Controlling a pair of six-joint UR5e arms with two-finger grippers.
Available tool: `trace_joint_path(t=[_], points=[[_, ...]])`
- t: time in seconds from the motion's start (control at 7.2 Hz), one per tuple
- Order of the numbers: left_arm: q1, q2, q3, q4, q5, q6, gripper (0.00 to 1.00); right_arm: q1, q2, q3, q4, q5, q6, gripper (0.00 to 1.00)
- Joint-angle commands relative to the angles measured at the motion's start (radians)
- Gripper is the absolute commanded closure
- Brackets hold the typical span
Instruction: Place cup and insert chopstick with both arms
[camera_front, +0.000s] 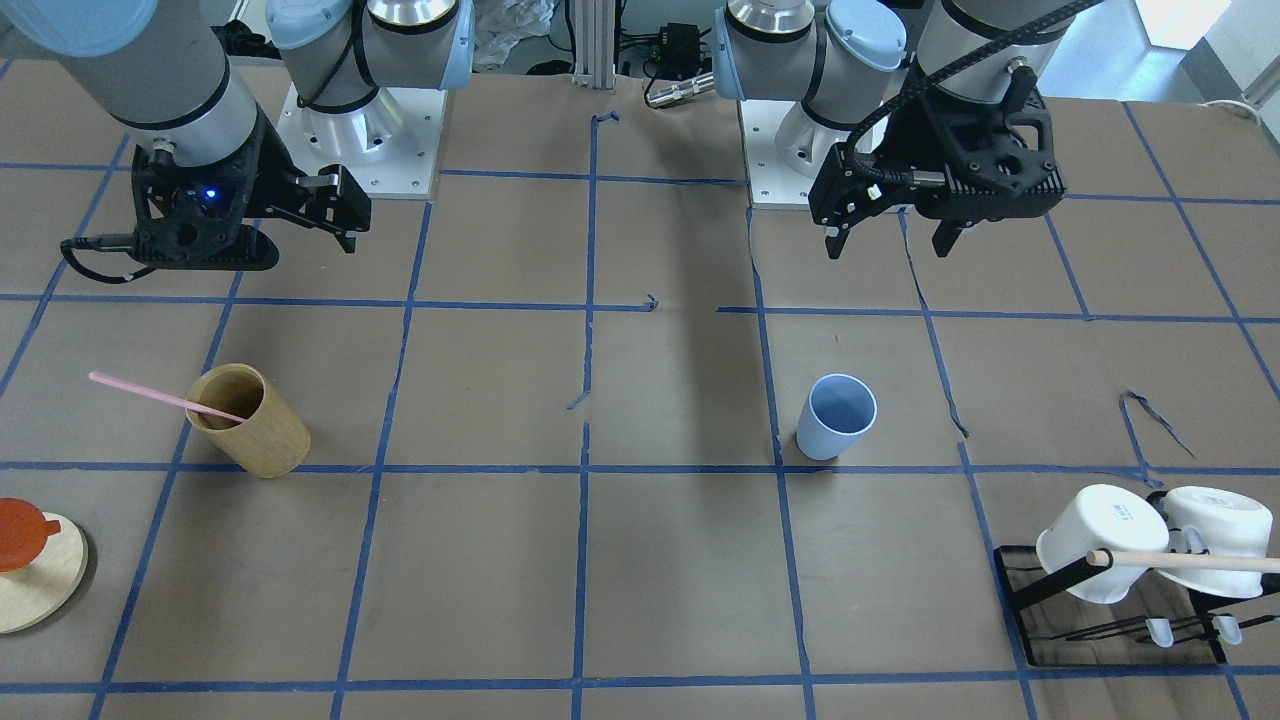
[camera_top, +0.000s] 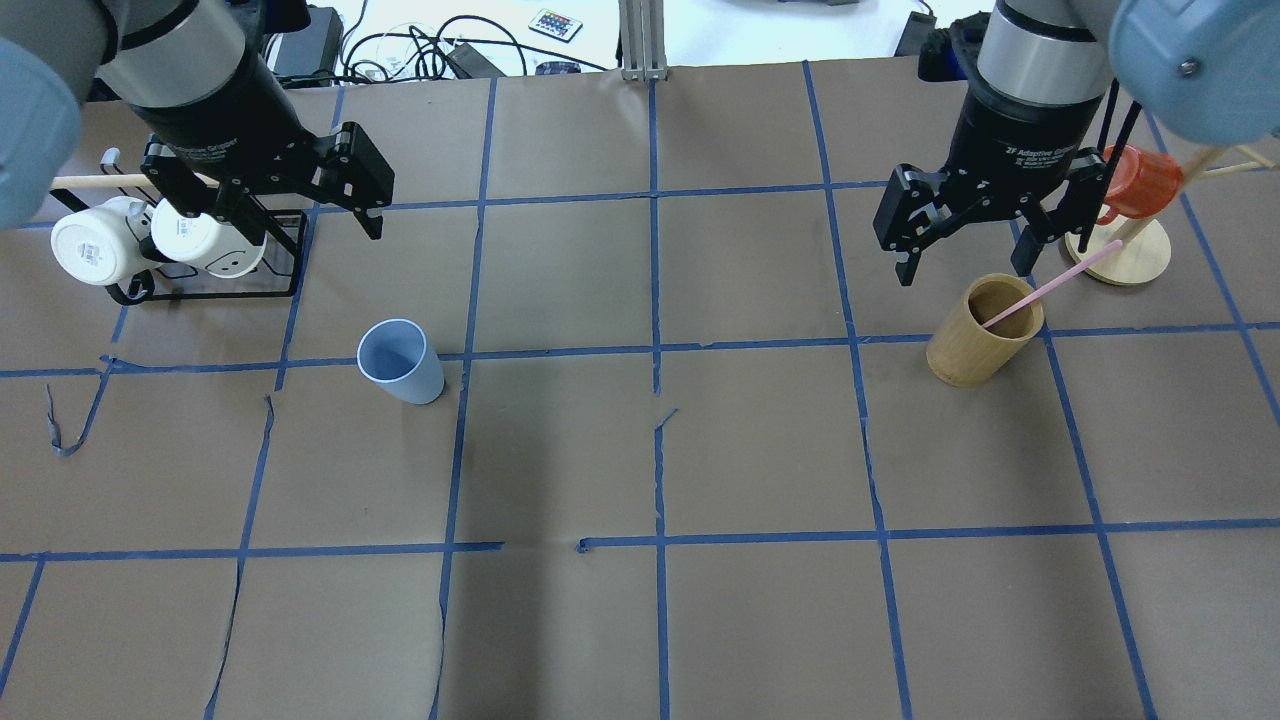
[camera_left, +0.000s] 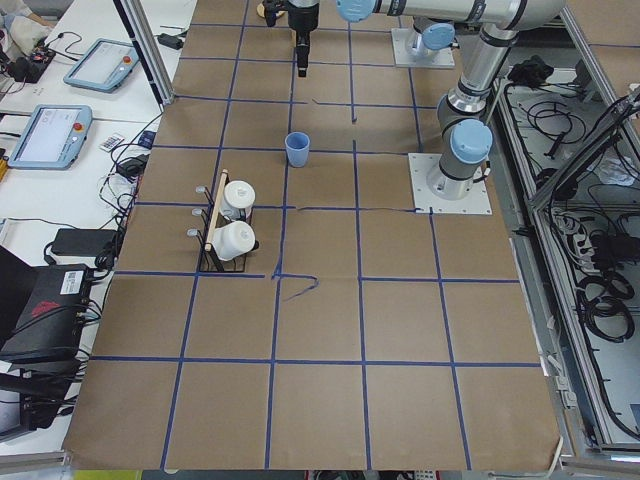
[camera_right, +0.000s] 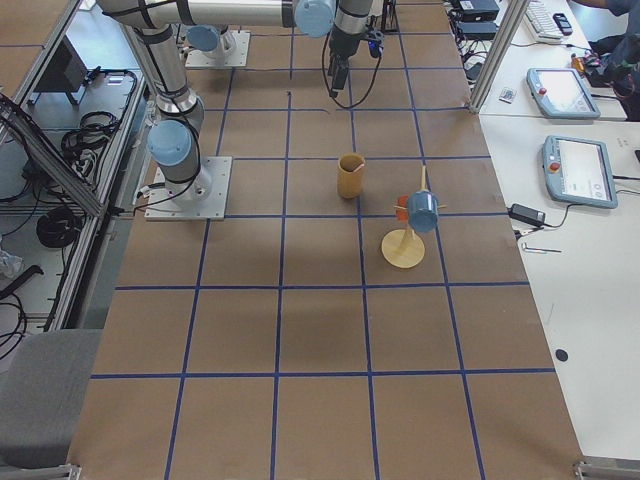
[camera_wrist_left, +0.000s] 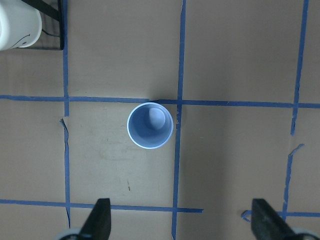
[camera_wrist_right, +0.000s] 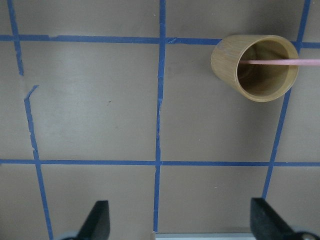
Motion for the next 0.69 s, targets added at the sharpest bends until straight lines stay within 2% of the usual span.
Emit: trace_joint_path(t=[0.0,0.14,0.28,0.42,0.56], points=[[0.013,0.002,-0.017,0.002,0.001,0.083,0.00,0.001,0.006,0.004,0.000,-0.012,-0.009,0.00],[0.048,-0.002,-0.053,-0.003,0.002,0.173,0.00,-0.010,0.012,0.006,-0.002,-0.015,-0.021,0.00],[0.106,-0.011,-0.139,0.062,0.001,0.187,0.00,-0.025,0.020,0.007,-0.003,-0.015,-0.094,0.00],[0.140,-0.023,-0.237,0.229,-0.001,0.199,0.00,-0.053,0.021,0.009,-0.002,-0.017,-0.185,0.00],[0.145,-0.046,-0.312,0.387,0.001,0.205,0.00,-0.089,0.030,0.030,-0.011,-0.066,-0.328,0.00]])
